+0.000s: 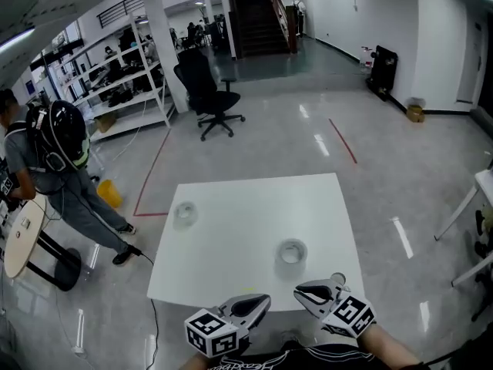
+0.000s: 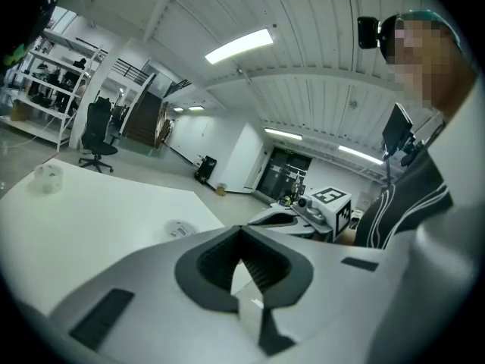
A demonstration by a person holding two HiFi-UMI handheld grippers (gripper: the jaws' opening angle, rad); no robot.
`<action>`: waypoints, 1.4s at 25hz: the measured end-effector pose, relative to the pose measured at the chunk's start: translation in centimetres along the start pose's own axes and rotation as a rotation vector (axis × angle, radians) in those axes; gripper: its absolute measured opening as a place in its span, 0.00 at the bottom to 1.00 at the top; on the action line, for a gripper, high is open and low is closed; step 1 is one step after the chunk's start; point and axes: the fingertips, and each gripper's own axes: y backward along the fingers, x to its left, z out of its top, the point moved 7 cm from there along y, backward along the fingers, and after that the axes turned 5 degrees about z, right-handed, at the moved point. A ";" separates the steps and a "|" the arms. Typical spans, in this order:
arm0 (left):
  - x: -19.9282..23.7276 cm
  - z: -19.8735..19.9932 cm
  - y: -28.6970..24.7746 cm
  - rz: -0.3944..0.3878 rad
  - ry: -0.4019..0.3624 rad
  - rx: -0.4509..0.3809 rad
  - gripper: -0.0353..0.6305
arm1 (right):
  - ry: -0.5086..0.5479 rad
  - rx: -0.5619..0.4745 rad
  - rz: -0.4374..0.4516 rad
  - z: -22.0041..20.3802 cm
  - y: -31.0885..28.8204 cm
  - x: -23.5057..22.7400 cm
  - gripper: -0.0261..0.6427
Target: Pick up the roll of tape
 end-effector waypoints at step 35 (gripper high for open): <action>7.3 0.7 0.3 0.196 0.163 -0.087 0.06 | 0.560 0.796 0.089 -8.5 -13.2 -9.4 0.23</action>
